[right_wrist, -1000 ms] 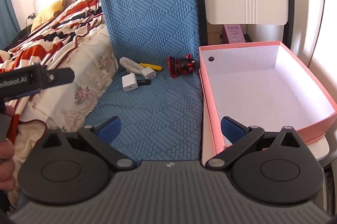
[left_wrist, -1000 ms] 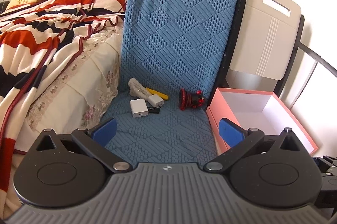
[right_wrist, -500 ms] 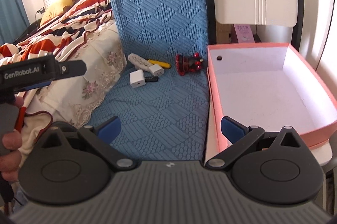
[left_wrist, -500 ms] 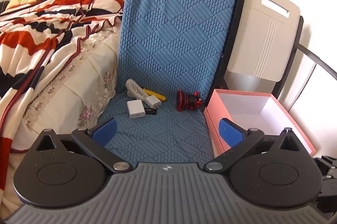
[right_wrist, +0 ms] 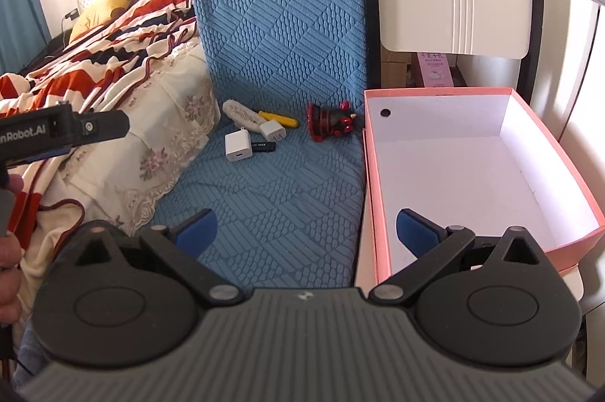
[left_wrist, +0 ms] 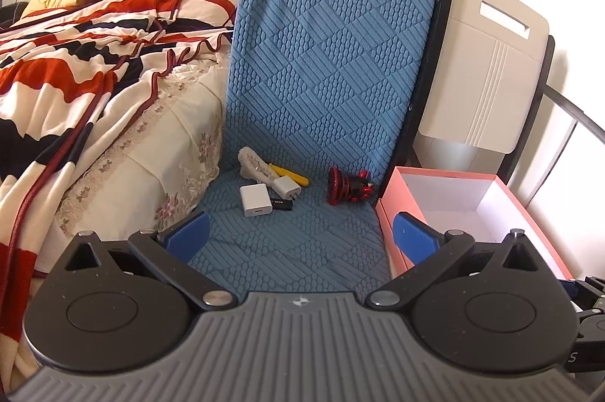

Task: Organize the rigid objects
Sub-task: 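Move both tools toward the small objects on the blue seat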

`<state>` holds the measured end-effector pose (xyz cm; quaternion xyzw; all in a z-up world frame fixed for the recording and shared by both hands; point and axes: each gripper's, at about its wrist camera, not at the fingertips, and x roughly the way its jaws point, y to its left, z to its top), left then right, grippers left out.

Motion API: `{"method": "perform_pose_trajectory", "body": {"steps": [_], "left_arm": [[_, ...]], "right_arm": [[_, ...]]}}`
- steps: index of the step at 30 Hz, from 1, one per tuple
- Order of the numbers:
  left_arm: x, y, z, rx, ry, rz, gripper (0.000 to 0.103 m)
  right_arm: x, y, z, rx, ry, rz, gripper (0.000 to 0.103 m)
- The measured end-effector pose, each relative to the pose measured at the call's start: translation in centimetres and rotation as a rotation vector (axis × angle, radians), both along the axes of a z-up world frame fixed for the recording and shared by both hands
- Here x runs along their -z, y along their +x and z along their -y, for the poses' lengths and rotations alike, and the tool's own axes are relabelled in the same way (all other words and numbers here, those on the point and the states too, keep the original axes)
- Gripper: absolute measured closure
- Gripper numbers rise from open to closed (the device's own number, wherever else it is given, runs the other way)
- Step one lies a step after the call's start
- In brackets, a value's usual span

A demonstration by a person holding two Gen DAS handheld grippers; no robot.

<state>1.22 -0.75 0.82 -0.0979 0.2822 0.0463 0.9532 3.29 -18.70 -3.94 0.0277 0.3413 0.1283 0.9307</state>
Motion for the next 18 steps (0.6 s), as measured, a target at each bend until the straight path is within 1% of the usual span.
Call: {"method": "perform_pose_trajectory", "body": {"steps": [5,8,10,13,16,18], "left_arm": [[-0.2,0.6,-0.3,0.008,-0.010,-0.013,0.000],[-0.5,0.5,-0.5,0.043,-0.021,-0.005,0.000],[-0.7,0.4,-0.6,0.043,-0.023,0.002,0.000],[-1.0,0.6,-0.7,0.039,-0.024,-0.006,0.000],[-1.1,0.5,-0.7,0.053,-0.027,-0.004,0.000],[-1.1,0.4,-0.8,0.048,-0.024,-0.005,0.000]], "right_arm": [[-0.1,0.1,-0.3,0.003,0.022,-0.012,0.000],[-0.4,0.4,-0.8,-0.011,0.039,-0.018,0.000],[-0.6,0.4,-0.7,0.006,0.059,-0.019,0.000],[-0.5,0.5,-0.8,0.058,0.049,-0.051,0.000],[-0.4,-0.1,-0.5,0.052,0.089,-0.053,0.000],[-0.6,-0.3,-0.7,0.056,0.081,-0.047,0.000]]}}
